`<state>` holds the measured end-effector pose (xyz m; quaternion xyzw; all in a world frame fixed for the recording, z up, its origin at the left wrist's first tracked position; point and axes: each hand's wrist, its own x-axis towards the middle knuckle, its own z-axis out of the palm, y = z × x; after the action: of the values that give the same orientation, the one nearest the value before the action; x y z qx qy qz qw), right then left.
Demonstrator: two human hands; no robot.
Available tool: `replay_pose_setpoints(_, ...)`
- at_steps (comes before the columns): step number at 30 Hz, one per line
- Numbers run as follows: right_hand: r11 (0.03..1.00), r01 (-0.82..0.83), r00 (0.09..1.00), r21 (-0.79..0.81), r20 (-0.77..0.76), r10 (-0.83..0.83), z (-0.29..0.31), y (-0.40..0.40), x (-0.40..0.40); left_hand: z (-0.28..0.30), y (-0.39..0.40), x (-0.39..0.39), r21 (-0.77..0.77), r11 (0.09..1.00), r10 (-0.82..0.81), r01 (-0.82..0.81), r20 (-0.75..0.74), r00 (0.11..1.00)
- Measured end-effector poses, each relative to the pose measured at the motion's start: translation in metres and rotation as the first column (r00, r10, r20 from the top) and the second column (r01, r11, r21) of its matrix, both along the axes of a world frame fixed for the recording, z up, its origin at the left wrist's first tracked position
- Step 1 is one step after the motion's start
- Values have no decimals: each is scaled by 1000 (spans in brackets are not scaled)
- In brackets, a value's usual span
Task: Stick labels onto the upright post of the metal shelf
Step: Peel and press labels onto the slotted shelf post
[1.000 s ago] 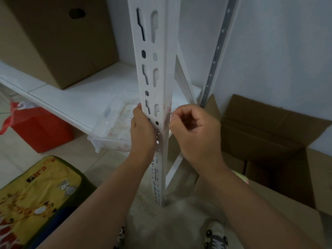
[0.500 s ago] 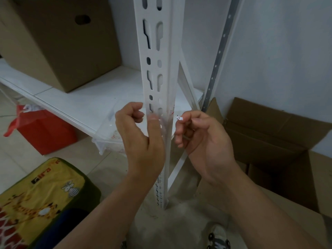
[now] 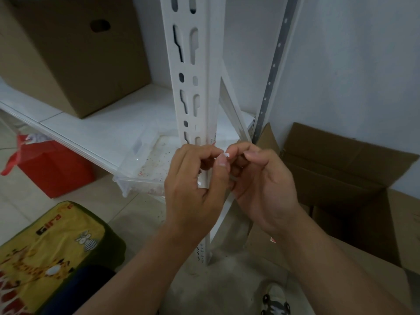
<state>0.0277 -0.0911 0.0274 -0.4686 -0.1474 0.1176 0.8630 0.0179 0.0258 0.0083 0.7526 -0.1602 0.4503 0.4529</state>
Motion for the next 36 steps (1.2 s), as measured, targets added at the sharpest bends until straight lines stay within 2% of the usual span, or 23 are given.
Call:
replay_pose_setpoints(13,971,160,981,-176,137,-137,-1,-2,-6,-4,2,1,-35,999,-1,-2,-93,996)
replay_pose_setpoints(17,948,217,965,-231,197,-173,-3,-5,-5,-2,1,-1,-78,996,-48,44,-51,998)
replay_pose_setpoints(24,946,234,959,-225,215,-186,-9,-8,-2,-3,-3,-3,109,994,4,-10,52,999)
replay_pose_setpoints(28,948,236,956,-214,228,-186,-8,-11,-2,-5,-4,-3,46,999,28,-29,15,999)
replay_pose_setpoints(36,943,249,944,-219,271,-187,-7,-13,-3,-6,-7,-3,-78,994,-89,78,-139,986)
